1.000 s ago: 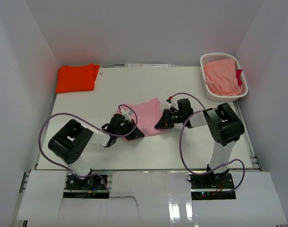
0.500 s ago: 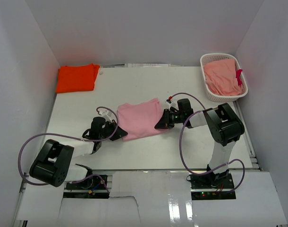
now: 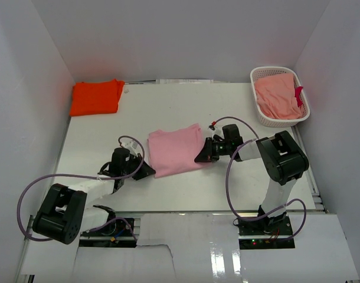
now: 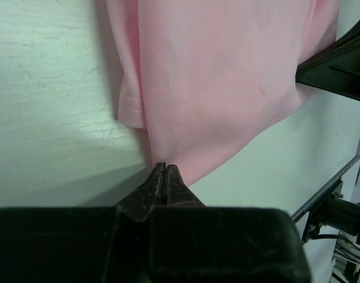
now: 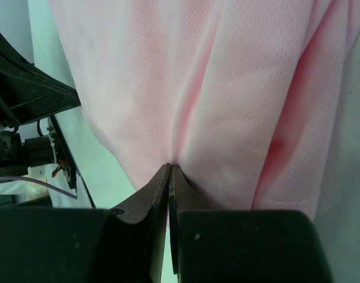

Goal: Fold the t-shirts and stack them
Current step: Smooth out wrinkles on the folded tshirt

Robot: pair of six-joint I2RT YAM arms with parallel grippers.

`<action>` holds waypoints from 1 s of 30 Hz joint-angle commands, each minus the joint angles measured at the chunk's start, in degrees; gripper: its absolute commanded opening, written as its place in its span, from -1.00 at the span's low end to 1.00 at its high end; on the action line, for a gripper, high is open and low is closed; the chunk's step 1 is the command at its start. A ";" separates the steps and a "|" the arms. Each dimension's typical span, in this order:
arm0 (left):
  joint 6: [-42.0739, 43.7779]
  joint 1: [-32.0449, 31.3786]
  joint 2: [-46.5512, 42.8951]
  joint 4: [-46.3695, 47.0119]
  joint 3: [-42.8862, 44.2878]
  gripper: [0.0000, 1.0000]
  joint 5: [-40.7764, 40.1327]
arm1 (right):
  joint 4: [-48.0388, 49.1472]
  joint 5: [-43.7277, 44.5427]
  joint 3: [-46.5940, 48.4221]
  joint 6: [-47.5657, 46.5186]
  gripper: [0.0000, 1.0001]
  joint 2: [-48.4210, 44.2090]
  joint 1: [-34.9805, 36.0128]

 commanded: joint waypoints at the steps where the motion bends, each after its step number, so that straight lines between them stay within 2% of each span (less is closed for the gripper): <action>1: 1.71 0.40 -4.56 -10.36 5.37 -1.00 -3.25 | -5.02 3.28 -1.24 -2.83 -0.85 -1.99 0.22; 7: 4.52 1.36 -9.93 -24.43 17.85 -1.00 -7.04 | -11.61 3.90 2.19 -4.33 -0.85 -7.53 0.22; 9: 4.88 1.89 -10.29 -24.98 21.10 -1.00 -6.60 | -13.02 3.99 2.80 -4.60 -0.85 -10.08 0.31; 12: 5.32 1.98 -6.35 -24.03 23.75 -1.00 -4.41 | -15.74 4.86 4.20 -5.03 -0.85 -12.80 0.31; 14: 4.36 2.07 -2.84 -20.26 24.20 -1.00 -2.92 | -18.02 5.39 7.10 -5.47 -0.84 -13.33 0.40; 19: 2.24 1.98 3.93 -10.41 24.55 -1.00 -1.59 | -25.83 6.35 17.64 -9.95 -0.81 -8.60 0.49; 21: 1.37 1.98 7.87 -6.81 24.72 -1.00 -1.33 | -28.57 7.32 23.44 -11.44 -0.64 -4.91 0.40; 22: 1.19 1.98 9.29 -6.18 24.98 -1.00 -1.06 | -29.11 8.46 25.11 -11.63 -0.37 -2.38 0.22; 25: 1.19 1.80 14.31 -4.34 27.26 -1.00 -1.32 | -31.30 8.38 31.88 -11.89 0.00 2.64 -0.83; 30: 1.36 1.80 18.97 -0.64 30.78 -1.00 -0.88 | -34.38 8.03 41.80 -11.80 0.08 9.15 -2.06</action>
